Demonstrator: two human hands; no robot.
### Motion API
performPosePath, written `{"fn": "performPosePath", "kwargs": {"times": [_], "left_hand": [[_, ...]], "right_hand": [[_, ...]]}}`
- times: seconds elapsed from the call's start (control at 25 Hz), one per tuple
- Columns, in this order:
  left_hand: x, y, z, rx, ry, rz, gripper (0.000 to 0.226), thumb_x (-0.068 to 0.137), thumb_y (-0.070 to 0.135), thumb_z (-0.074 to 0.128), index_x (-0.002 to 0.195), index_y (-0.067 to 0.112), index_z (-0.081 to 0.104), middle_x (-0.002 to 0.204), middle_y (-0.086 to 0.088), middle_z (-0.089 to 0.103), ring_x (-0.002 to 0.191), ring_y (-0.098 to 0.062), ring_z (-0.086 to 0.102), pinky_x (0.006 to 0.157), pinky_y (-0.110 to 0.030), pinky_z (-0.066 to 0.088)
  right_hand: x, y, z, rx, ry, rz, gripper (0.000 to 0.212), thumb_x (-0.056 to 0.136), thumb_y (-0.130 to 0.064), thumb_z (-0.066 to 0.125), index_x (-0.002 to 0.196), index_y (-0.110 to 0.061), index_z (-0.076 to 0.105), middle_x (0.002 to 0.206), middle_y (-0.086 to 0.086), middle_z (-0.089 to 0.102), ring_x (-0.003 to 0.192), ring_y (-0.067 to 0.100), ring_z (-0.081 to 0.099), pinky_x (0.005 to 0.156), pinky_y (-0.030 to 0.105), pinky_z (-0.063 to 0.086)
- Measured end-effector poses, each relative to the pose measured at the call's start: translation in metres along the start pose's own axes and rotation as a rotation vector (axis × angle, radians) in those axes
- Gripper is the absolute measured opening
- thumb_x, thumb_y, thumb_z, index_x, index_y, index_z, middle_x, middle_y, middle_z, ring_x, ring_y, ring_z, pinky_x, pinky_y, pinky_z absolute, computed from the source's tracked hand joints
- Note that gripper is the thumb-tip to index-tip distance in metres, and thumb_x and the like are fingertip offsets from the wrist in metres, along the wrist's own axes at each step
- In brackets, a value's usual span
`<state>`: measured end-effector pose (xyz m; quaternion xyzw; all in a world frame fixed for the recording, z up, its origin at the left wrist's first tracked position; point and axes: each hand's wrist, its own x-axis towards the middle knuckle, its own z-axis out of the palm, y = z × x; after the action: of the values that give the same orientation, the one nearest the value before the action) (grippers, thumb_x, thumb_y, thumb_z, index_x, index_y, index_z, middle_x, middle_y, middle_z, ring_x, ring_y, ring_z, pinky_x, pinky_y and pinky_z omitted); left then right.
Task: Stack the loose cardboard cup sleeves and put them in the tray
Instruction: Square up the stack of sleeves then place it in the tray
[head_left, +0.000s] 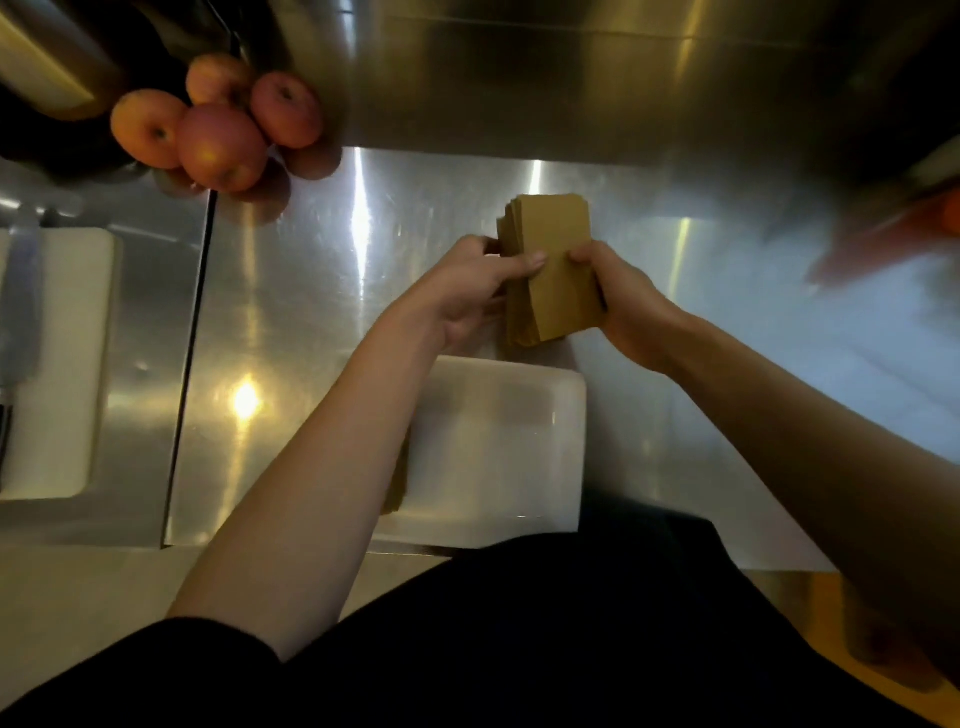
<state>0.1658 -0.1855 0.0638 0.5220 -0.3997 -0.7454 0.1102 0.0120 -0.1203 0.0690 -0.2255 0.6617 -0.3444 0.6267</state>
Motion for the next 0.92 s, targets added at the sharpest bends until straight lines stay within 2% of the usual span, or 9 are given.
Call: {"fn": "performPosePath", "kwargs": {"times": [0.08,0.16,0.2,0.32,0.4,0.6,0.68,0.8,0.92], "left_hand": [[-0.004,-0.001,0.032,0.017,-0.043,0.017,0.047,0.095,0.017,0.064,0.134,0.007,0.041,0.106,-0.001,0.061,0.088,-0.012,0.064,0.054,-0.019,0.055],[-0.01,-0.006,0.063,0.06,-0.08,0.048,0.046,0.096,0.016,0.063,0.136,0.009,0.042,0.106,0.001,0.06,0.089,-0.011,0.063,0.057,-0.018,0.055],[-0.011,-0.009,0.078,0.098,-0.096,0.071,0.049,0.096,0.016,0.062,0.139,0.009,0.041,0.111,-0.001,0.06,0.095,-0.013,0.063,0.062,-0.02,0.056],[-0.009,-0.027,0.126,0.181,-0.138,0.163,0.058,0.097,0.018,0.06,0.148,0.012,0.034,0.136,-0.007,0.053,0.119,-0.022,0.056,0.094,-0.033,0.052],[-0.006,-0.042,0.155,0.221,-0.14,0.21,0.06,0.099,0.02,0.058,0.151,0.015,0.029,0.144,-0.006,0.048,0.126,-0.021,0.051,0.104,-0.038,0.047],[-0.002,-0.07,0.21,0.371,-0.176,0.24,0.087,0.097,0.035,0.052,0.157,0.022,-0.009,0.161,-0.005,0.026,0.142,-0.019,0.036,0.116,-0.041,0.036],[-0.002,-0.073,0.224,0.418,-0.175,0.265,0.092,0.096,0.038,0.049,0.155,0.024,-0.02,0.164,-0.003,0.018,0.146,-0.019,0.03,0.118,-0.043,0.033],[0.0,-0.084,0.245,0.463,-0.135,0.296,0.088,0.102,0.027,0.045,0.152,0.023,-0.027,0.166,0.001,0.009,0.149,-0.014,0.021,0.12,-0.035,0.026],[0.0,-0.1,0.268,0.428,-0.057,0.303,0.084,0.104,0.013,0.043,0.153,0.023,-0.024,0.165,0.004,0.008,0.143,-0.003,0.019,0.108,-0.009,0.024]], "right_hand": [[-0.015,0.008,-0.025,0.035,0.047,0.012,0.028,0.099,-0.035,0.041,0.125,-0.025,0.037,0.114,0.001,0.056,0.102,0.019,0.057,0.086,0.034,0.049],[-0.031,0.016,-0.053,0.072,0.053,0.011,0.029,0.098,-0.033,0.041,0.126,-0.023,0.04,0.116,0.003,0.057,0.102,0.021,0.059,0.084,0.035,0.051],[-0.039,0.021,-0.066,0.088,0.053,0.005,0.027,0.099,-0.032,0.04,0.125,-0.023,0.041,0.114,0.003,0.058,0.101,0.021,0.059,0.083,0.035,0.051],[-0.059,0.038,-0.108,0.123,0.051,-0.009,0.026,0.099,-0.028,0.039,0.124,-0.023,0.045,0.113,0.003,0.06,0.103,0.023,0.06,0.085,0.038,0.053],[-0.067,0.053,-0.13,0.132,0.071,-0.004,0.027,0.097,-0.026,0.041,0.122,-0.022,0.049,0.113,0.004,0.06,0.106,0.026,0.059,0.088,0.041,0.053],[-0.079,0.084,-0.178,0.092,0.114,-0.093,0.033,0.093,-0.014,0.039,0.121,-0.027,0.05,0.106,-0.002,0.06,0.098,0.02,0.058,0.086,0.038,0.051],[-0.081,0.091,-0.191,0.053,0.103,-0.183,0.039,0.089,-0.016,0.038,0.127,-0.026,0.046,0.106,-0.006,0.058,0.095,0.013,0.057,0.08,0.029,0.052],[-0.079,0.105,-0.206,-0.03,0.07,-0.286,0.06,0.081,-0.021,0.036,0.141,-0.025,0.034,0.117,-0.015,0.053,0.1,-0.001,0.054,0.074,0.009,0.048],[-0.073,0.124,-0.219,-0.024,0.039,-0.357,0.065,0.083,-0.012,0.035,0.147,-0.018,0.027,0.131,-0.009,0.047,0.11,-0.008,0.051,0.085,0.005,0.044]]}}
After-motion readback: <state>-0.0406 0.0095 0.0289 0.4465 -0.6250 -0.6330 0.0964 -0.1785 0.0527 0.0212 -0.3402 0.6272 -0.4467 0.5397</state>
